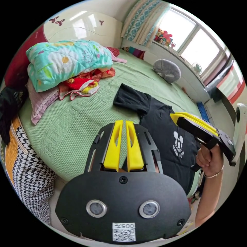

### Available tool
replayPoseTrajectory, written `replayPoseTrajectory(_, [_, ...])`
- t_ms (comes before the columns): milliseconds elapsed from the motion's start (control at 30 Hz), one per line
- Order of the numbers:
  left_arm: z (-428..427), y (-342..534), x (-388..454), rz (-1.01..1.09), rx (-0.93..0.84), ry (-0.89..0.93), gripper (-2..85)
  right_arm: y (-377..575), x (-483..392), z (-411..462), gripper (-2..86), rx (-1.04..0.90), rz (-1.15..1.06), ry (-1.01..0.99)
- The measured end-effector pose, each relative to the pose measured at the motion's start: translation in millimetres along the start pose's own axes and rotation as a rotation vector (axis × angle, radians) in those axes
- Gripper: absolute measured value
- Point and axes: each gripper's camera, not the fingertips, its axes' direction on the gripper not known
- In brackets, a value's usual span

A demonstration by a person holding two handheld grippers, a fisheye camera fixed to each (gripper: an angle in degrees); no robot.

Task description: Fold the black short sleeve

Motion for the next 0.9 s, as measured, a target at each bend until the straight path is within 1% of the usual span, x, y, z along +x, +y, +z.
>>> replayPoseTrajectory(133, [27.4, -34.8, -20.4, -0.047, 0.004, -0.008, 9.2, -82.9, 24.7, 48.5, 9.3, -0.115, -0.007, -0.024])
replayPoseTrajectory(233, [48.0, -47.1, -26.7, -0.033, 0.004, -0.002, 11.7, -129.7, 36.5, 80.4, 8.4, -0.171, -0.011, -0.032])
replayPoseTrajectory(300, [58.5, -54.6, -27.7, -0.007, 0.009, 0.022, 13.2, -153.1, 40.1, 96.1, 8.0, -0.181, -0.017, -0.032])
replayPoseTrajectory(400, [73.7, -68.5, -30.7, 0.025, -0.017, -0.005, 14.2, -189.1, 43.0, 118.0, 7.5, -0.185, -0.033, -0.064])
replayPoseTrajectory(467, [81.3, -69.6, -37.6, 0.005, -0.015, 0.002, 14.2, -209.5, 44.5, 131.6, 7.4, -0.193, -0.03, -0.084])
replayPoseTrajectory(567, [100.5, -75.4, -50.1, -0.03, -0.067, 0.065, 13.8, -240.0, 45.7, 160.3, 7.2, -0.223, -0.028, -0.084])
replayPoseTrajectory(633, [108.1, -77.6, -51.7, -0.03, -0.046, 0.1, 13.0, -258.1, 47.6, 187.6, 6.7, -0.289, -0.02, -0.028])
replayPoseTrajectory(733, [115.7, -77.7, -47.0, -0.038, -0.034, 0.061, 9.3, -267.7, 51.4, 213.7, 5.1, -0.356, -0.013, 0.075])
replayPoseTrajectory(767, [117.7, -77.9, -45.3, -0.033, -0.039, 0.054, 8.3, -268.2, 51.9, 214.7, 4.9, -0.348, -0.02, 0.079])
replayPoseTrajectory(833, [120.6, -77.1, -40.3, -0.035, -0.031, 0.053, 4.6, -271.6, 59.4, 206.3, 0.0, -0.288, 0.024, 0.092])
replayPoseTrajectory(900, [120.7, -75.7, -36.4, -0.037, -0.025, 0.078, 2.8, -272.9, 66.4, 192.3, -0.9, -0.234, 0.023, 0.075])
